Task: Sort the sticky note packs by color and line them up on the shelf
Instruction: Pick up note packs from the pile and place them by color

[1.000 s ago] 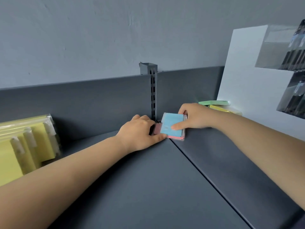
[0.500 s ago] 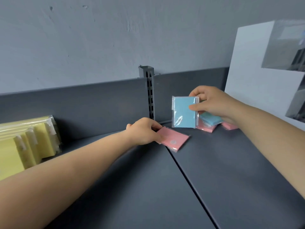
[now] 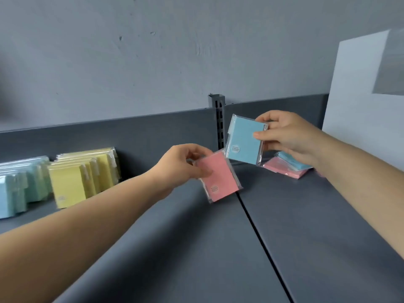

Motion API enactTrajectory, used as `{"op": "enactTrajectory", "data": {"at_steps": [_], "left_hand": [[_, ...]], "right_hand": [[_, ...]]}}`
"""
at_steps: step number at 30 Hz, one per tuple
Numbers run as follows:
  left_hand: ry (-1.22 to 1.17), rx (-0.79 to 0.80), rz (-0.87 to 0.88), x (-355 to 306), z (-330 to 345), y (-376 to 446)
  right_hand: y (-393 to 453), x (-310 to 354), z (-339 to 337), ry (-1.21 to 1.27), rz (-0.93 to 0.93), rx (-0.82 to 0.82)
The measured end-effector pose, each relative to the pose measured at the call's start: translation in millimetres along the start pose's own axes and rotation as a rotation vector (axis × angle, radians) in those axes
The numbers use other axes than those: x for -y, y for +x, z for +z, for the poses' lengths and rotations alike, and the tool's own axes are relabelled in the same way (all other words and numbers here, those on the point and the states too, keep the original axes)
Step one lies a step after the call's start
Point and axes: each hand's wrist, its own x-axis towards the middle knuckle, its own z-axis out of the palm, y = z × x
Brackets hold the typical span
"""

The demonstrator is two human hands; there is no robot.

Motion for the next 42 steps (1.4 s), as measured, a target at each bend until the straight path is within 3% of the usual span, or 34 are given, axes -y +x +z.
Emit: {"op": "enactTrajectory", "data": {"at_steps": [15, 28, 42], "left_hand": [[-0.151, -0.256, -0.036, 46, -151, -144], [-0.117, -0.398, -0.115, 101, -267, -252], [-0.104, -0.53, -0.137, 137, -322, -271]], "right_hand": [[-49, 66, 175, 0.001, -0.094, 0.282], [-95, 80, 327, -0.055, -0.075, 0.373], [-64, 76, 426, -0.462, -0.213, 0.384]]}}
